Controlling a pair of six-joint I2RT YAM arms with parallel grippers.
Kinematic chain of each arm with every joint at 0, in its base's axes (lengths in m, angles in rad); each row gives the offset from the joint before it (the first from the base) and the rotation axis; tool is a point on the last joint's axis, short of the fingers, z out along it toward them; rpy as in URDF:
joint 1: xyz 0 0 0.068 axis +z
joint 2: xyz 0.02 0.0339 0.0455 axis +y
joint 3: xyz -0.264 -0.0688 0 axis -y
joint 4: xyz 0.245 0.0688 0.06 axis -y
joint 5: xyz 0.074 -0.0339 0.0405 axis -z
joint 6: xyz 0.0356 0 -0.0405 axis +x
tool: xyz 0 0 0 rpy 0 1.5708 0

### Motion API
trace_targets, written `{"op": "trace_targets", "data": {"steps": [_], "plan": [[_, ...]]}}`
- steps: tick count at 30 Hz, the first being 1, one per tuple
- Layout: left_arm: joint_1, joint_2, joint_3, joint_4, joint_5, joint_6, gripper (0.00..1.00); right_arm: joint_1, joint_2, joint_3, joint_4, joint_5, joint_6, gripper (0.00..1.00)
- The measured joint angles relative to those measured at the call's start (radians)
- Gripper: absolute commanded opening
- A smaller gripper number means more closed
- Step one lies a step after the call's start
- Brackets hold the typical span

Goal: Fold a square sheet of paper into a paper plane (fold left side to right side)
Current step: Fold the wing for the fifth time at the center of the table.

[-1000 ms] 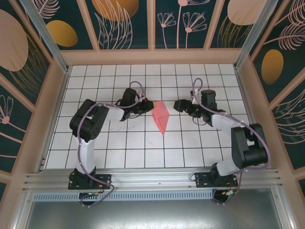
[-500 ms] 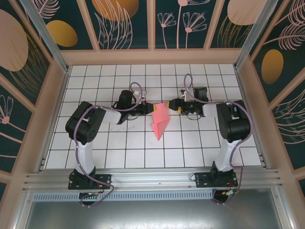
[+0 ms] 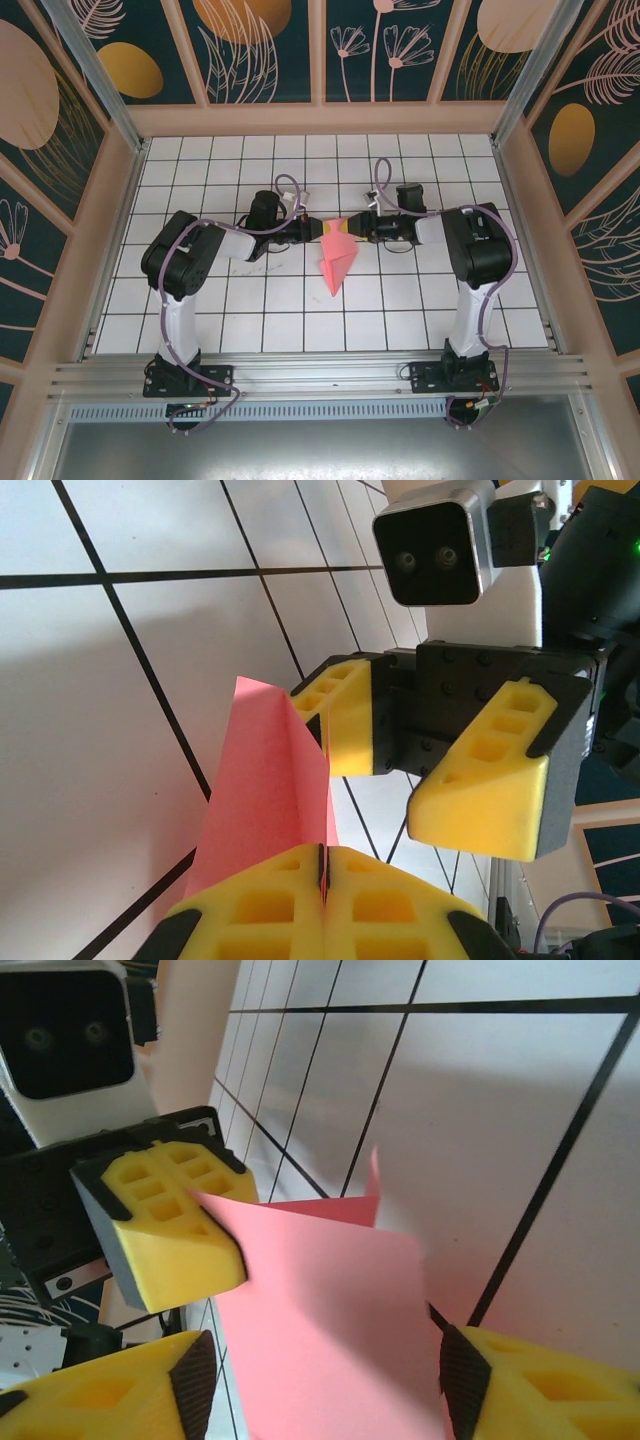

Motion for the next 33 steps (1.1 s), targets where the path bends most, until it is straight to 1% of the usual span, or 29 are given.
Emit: {"op": "trace_targets", "data": {"steps": [9, 11, 12, 13, 14, 15, 16, 17, 18, 20, 22, 24, 26, 30, 33], "plan": [[0.000, 0.027, 0.000, 0.000, 0.000, 0.002, 0.00, -0.003, 0.000, 0.000, -0.023, 0.022, -0.024, 0.36], [0.000, 0.035, 0.000, 0.000, 0.000, 0.005, 0.00, -0.005, 0.000, 0.000, -0.038, 0.029, -0.035, 0.29], [0.000, 0.039, 0.000, 0.000, 0.000, 0.008, 0.02, -0.006, 0.000, 0.000, -0.045, 0.032, -0.041, 0.25], [0.000, 0.043, 0.000, -0.001, 0.000, 0.011, 0.07, -0.007, -0.001, 0.000, -0.053, 0.034, -0.048, 0.20], [0.000, 0.046, 0.000, -0.001, -0.001, 0.016, 0.15, -0.008, -0.001, 0.000, -0.061, 0.039, -0.055, 0.14], [0.000, 0.048, 0.000, -0.003, -0.002, 0.021, 0.21, -0.008, -0.001, 0.000, -0.069, 0.045, -0.058, 0.09], [0.000, 0.048, 0.000, -0.008, -0.004, 0.028, 0.30, -0.008, -0.003, 0.000, -0.080, 0.053, -0.063, 0.05], [0.000, 0.048, 0.001, -0.015, -0.008, 0.039, 0.38, -0.008, -0.007, 0.000, -0.092, 0.060, -0.064, 0.03], [0.000, 0.047, 0.002, -0.025, -0.016, 0.046, 0.41, -0.008, -0.011, 0.000, -0.104, 0.067, -0.066, 0.00], [0.000, 0.036, 0.003, -0.073, -0.047, 0.088, 0.52, -0.008, -0.028, 0.000, -0.137, 0.085, -0.073, 0.00], [-0.001, 0.004, 0.003, -0.130, -0.085, 0.126, 0.58, -0.008, -0.051, 0.000, -0.171, 0.109, -0.075, 0.00], [-0.002, -0.051, 0.003, -0.196, -0.137, 0.162, 0.62, -0.008, -0.074, 0.000, -0.206, 0.133, -0.076, 0.00], [-0.002, -0.126, 0.003, -0.254, -0.194, 0.200, 0.63, -0.006, -0.091, 0.000, -0.232, 0.157, -0.068, 0.00], [-0.007, -0.302, -0.002, -0.354, -0.305, 0.267, 0.60, 0.005, -0.111, 0.000, -0.273, 0.200, -0.039, 0.00], [-0.047, -0.417, -0.010, -0.430, -0.391, 0.310, 0.59, 0.025, -0.119, 0.006, -0.304, 0.228, -0.015, 0.00]]}}
